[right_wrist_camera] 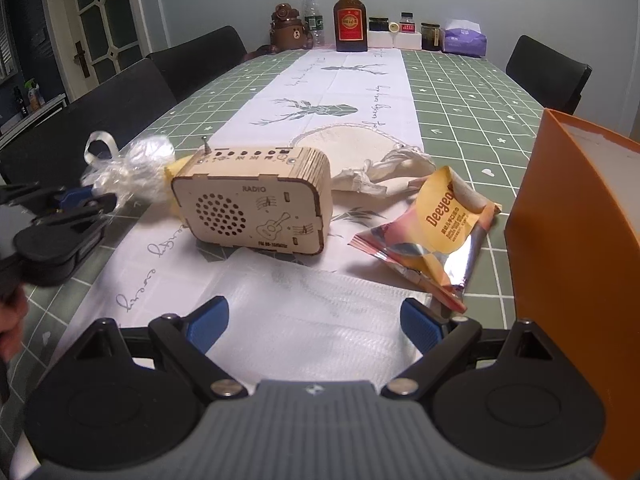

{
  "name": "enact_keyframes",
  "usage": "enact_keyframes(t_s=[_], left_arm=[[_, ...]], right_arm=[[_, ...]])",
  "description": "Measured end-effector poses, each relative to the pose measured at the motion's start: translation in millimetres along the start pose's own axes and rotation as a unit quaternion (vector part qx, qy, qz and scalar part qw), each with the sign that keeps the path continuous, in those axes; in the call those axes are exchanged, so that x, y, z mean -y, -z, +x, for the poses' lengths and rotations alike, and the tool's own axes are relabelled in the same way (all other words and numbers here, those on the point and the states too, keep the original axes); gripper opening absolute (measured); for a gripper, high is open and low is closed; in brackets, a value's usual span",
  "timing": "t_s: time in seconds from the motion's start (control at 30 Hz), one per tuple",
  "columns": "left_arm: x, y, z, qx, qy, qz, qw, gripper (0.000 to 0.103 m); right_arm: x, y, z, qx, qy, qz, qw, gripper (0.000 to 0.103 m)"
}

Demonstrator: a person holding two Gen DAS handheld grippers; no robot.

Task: Organize soft objects
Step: 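Move the left tool to the clear plastic bag and close on it, then lift the plastic bag with the left tool while the right tool grasps the flat clear sleeve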

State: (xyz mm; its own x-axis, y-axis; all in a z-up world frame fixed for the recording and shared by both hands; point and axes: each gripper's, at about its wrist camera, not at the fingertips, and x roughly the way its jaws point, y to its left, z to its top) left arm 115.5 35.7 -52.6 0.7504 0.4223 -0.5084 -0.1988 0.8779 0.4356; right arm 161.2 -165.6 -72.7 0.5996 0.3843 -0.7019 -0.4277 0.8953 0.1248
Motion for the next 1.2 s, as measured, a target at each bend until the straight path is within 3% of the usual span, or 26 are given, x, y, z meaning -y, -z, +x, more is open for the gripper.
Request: enact_keyframes(t_s=[0.1, 0.23, 0.43, 0.5, 0.57, 0.6, 0.67, 0.8, 1.0, 1.1, 1.13, 1.17, 1.2], left_arm=[[3, 11, -29, 0.001, 0.006, -0.001, 1.0000, 0.016], [3, 24, -61, -0.006, 0.046, -0.021, 0.9987, 0.016], [14, 36, -90, -0.010, 0.074, -0.024, 0.9969, 0.016], [15, 39, -94, -0.011, 0.083, -0.029, 0.9961, 0.016], [18, 43, -99, -0.010, 0.087, -0.029, 0.9958, 0.017], [20, 44, -100, -0.009, 0.086, -0.028, 0.9959, 0.017], [22, 47, -105, -0.009, 0.084, -0.027, 0.9960, 0.017], [23, 51, -111, -0.009, 0.086, -0.027, 0.9959, 0.017], [25, 55, -123, -0.015, 0.123, -0.030, 0.9918, 0.019], [25, 58, -132, -0.010, 0.146, -0.023, 0.9890, 0.029], [23, 59, -135, -0.007, 0.152, -0.022, 0.9881, 0.033], [21, 60, -138, -0.002, 0.160, -0.023, 0.9868, 0.036], [18, 61, -142, 0.001, 0.170, -0.023, 0.9851, 0.042]], right_arm=[[0, 7, -6, 0.003, 0.002, -0.002, 1.000, 0.091], [5, 16, -9, -0.002, 0.004, 0.002, 1.000, 0.091], [14, 32, -11, -0.011, 0.010, 0.023, 1.000, 0.093], [17, 39, -11, -0.020, -0.007, 0.044, 0.999, 0.081], [13, 46, -18, -0.008, -0.005, 0.036, 0.999, 0.045], [9, 48, -20, -0.007, -0.003, 0.027, 1.000, 0.038], [6, 53, -25, -0.008, -0.007, 0.026, 1.000, 0.008], [-1, 64, -40, -0.005, -0.020, 0.028, 0.999, 0.004], [-29, 82, -71, -0.031, -0.040, -0.020, 0.999, 0.006], [-36, 90, -84, -0.036, -0.049, -0.037, 0.997, 0.020], [-36, 91, -88, -0.033, -0.049, -0.039, 0.997, 0.035], [-35, 91, -93, -0.025, -0.049, -0.042, 0.998, 0.042], [-35, 91, -100, -0.017, -0.047, -0.045, 0.998, 0.042]])
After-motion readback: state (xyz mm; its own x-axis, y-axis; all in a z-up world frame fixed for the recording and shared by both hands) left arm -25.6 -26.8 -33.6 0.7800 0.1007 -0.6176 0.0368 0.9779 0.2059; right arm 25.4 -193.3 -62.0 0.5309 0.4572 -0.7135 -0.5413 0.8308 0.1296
